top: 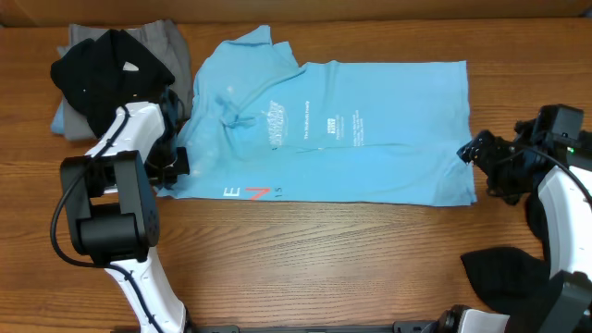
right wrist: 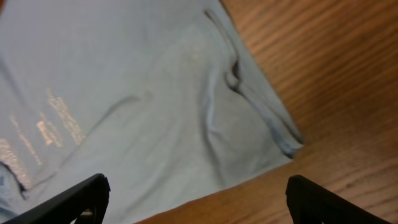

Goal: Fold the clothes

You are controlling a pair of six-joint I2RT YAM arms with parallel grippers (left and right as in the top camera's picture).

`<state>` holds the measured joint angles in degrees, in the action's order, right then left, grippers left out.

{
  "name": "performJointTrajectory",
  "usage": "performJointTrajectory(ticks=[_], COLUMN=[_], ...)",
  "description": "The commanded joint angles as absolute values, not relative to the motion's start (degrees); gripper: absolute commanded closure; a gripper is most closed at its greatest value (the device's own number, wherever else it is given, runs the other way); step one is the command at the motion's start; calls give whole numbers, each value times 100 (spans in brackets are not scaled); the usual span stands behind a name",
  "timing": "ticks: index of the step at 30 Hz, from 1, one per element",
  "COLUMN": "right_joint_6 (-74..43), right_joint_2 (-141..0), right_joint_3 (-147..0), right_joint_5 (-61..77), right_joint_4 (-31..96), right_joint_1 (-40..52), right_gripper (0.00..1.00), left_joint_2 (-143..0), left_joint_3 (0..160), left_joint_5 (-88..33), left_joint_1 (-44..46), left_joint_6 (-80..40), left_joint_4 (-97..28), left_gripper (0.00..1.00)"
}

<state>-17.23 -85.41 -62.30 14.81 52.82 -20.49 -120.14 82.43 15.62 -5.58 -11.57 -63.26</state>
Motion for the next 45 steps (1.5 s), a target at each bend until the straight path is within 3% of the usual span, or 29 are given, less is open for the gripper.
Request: performJointTrajectory(ticks=[1,11,15,18,23,27,29,45], right_joint_6=[-1603,-1385,-1302,-1302,-1253,-1256,-1173,-1076], right_joint_2=[-8777,-9743,-9957,-9957,-9957,-9957,-9948,-9953], right_joint_3=[-6370,-6370,-6265,-6053,-5701,-5583,-5583,-5533], right_joint_5=[1000,1387,1511,1514,1667,1695,1872,2051], right_joint_4=[5422,5732,5835,5885,6036,6064,6095,5575], right_joint_1=[-2040,-2021,-1984,-1981,-1981,-1984,-1984,-1981], right_gripper=[6,11,23,39,53,55,64,65], left_joint_2=[-11979,-11979,-11979,-11979,-11979,-11979,-11979,-11979], left_joint_3=[8184,8187,8187,8187,8187,8187,8187,8187], left_joint_5=[2034,1815,1817,1817,1817,1820,1824,1820], left_joint_1=[-801,-1363,-1358,-1358,-1358,-1358,-1361,-1358], left_joint_6=[-1494,-1588,-1586,-1586,-1586,-1579,-1564,-1564], left_joint_4=[-6388,-6436,-6423,-6405,-6399,-6383,-6383,-6381], left_gripper=[96,96,96,96,96,96,96,96])
